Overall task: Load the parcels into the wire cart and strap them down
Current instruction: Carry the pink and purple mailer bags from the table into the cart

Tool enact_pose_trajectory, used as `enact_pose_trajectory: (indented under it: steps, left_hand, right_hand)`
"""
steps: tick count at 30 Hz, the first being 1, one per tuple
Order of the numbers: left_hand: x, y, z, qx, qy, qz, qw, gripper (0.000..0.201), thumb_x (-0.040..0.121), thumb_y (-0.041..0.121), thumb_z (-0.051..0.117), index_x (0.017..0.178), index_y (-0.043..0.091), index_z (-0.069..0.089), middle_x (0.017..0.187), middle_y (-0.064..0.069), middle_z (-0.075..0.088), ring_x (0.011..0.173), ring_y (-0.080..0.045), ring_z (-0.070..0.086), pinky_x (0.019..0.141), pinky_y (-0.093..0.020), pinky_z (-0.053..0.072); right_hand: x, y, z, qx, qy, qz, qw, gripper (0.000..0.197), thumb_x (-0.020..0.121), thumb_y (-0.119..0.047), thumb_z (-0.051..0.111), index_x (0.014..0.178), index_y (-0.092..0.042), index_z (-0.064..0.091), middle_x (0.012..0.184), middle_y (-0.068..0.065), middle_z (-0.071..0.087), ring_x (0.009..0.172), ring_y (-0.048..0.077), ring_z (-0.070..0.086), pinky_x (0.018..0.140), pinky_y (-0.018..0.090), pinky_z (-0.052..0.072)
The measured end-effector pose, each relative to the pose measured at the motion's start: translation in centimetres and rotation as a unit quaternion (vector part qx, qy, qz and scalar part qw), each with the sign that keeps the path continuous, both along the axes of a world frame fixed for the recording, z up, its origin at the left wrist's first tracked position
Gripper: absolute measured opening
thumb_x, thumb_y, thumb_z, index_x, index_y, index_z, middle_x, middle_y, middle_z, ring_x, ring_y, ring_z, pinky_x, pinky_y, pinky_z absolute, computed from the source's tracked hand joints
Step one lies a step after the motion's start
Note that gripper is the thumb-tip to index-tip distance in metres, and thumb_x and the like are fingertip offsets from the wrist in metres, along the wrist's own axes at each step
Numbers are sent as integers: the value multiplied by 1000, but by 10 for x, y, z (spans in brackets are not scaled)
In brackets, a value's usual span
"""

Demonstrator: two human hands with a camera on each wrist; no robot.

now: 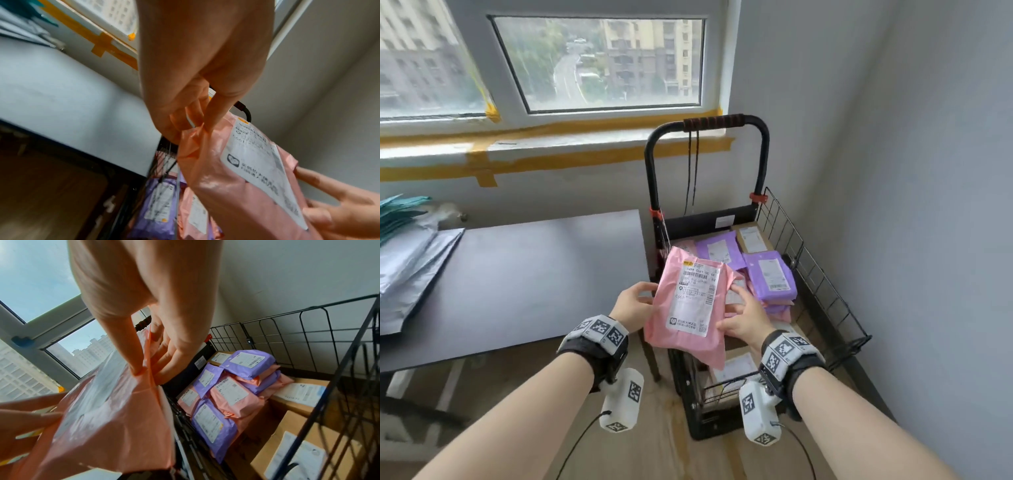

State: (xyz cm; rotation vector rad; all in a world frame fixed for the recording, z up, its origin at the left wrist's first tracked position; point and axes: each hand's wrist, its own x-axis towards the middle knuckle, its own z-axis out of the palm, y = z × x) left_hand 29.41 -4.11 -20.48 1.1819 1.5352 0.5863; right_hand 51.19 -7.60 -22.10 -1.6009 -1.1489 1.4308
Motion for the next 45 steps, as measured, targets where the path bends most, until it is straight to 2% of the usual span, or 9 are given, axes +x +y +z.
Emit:
enact_pose_trajectory:
  steps: [4,13,16,18,22,28,34,41,45]
  left_hand:
    - [67,5,-11,-10,-5,54,998,45,83,-1,62,124,16,54,108,-11,65,97,-28,65,79,-44,57]
    - [150,35,-38,-48,19,85,995,50,83,-6,58,129,14,52,100,-9,63,96,-26,63,71,-36,56]
    - [162,58,-52,-64,24,95,993,48,85,-4,55,130,14,49,101,-12,66,95,-29,65,77,-44,57]
    - [166,79,-63,-70,31,107,991,47,86,-2,54,130,13,49,102,-15,66,95,-31,65,81,-48,56]
    - [164,134,-89,-74,32,135,988,40,88,1,54,127,10,51,99,-15,65,93,-29,64,81,-45,56]
    - [164,204,-141,-67,93,161,980,30,91,41,53,113,20,52,99,-3,65,85,-23,66,75,-41,56]
    - [160,250,-198,-109,163,185,963,42,88,9,50,125,25,42,115,-3,61,102,-25,61,86,-44,52]
    - [158,277,-243,-94,254,165,948,51,85,2,44,133,14,35,127,-10,52,117,-31,51,95,-48,43]
    - [158,278,-267,-91,286,129,945,47,84,5,46,130,8,39,130,-15,44,118,-35,45,95,-45,41]
  right_hand:
    - [68,10,-6,-23,27,24,999,85,78,19,59,146,-18,26,109,21,63,83,20,65,57,26,57]
    - [154,74,-26,-56,16,53,997,81,77,20,59,144,-19,34,89,8,64,80,17,66,59,28,59]
    - [161,106,-40,-67,3,58,996,78,77,20,58,143,-17,36,84,5,63,78,15,65,61,29,58]
    - [161,131,-52,-80,0,65,995,76,77,19,60,142,-15,37,84,4,63,78,16,64,62,30,58]
    - [155,189,-77,-120,6,77,990,73,77,20,59,138,-15,40,87,7,63,76,16,64,50,21,53]
    - [134,276,-134,-168,-8,80,983,73,76,22,56,139,-12,40,84,9,62,75,20,61,60,31,54]
    - [108,336,-200,-197,-17,81,977,69,75,22,60,135,-7,44,83,13,64,77,26,62,73,41,54]
    - [82,377,-255,-194,-57,76,976,53,78,15,61,125,-9,52,82,6,60,70,18,59,45,18,47]
    - [67,389,-277,-195,-53,52,978,52,76,18,62,120,-7,54,75,5,57,71,21,58,54,25,50]
